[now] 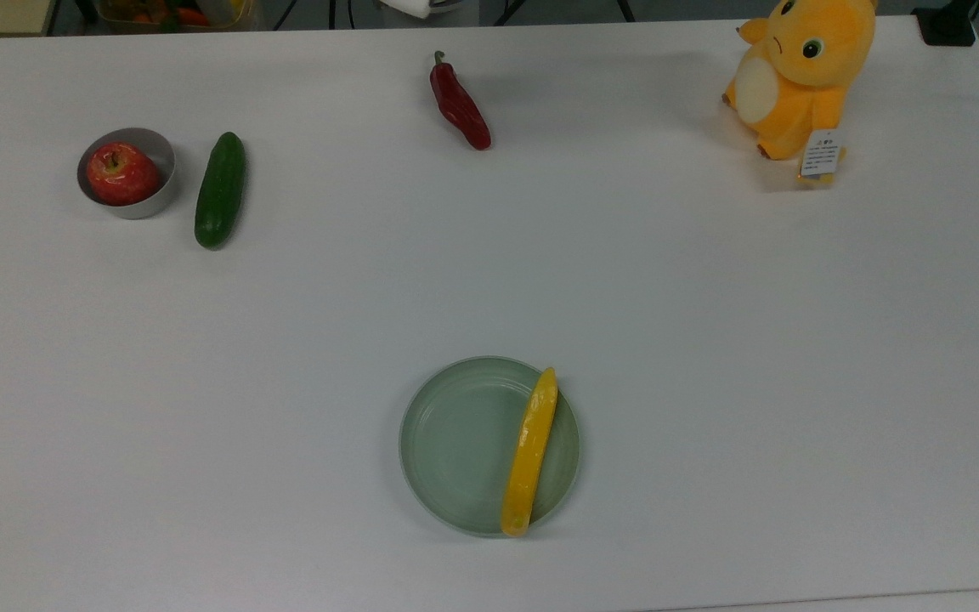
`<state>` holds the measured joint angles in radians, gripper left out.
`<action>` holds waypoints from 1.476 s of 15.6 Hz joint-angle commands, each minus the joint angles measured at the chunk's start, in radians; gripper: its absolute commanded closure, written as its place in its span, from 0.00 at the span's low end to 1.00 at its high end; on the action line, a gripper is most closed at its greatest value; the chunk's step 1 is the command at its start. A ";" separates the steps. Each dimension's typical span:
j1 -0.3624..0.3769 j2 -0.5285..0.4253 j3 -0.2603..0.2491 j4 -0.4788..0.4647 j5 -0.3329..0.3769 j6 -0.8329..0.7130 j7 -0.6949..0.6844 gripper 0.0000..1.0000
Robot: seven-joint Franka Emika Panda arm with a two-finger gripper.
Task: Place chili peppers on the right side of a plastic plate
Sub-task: 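Move the gripper down to the red chili pepper and close on it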
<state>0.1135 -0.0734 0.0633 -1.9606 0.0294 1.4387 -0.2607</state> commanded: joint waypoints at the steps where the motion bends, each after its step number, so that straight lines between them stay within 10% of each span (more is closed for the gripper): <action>1: 0.005 -0.042 0.032 -0.168 -0.032 0.156 -0.003 0.00; 18: 0.009 0.052 0.069 -0.434 -0.123 0.551 -0.003 0.00; 23: 0.006 0.060 0.069 -0.434 -0.129 0.551 -0.003 0.40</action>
<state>0.1153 -0.0038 0.1312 -2.3753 -0.0844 1.9623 -0.2606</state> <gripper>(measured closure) 0.110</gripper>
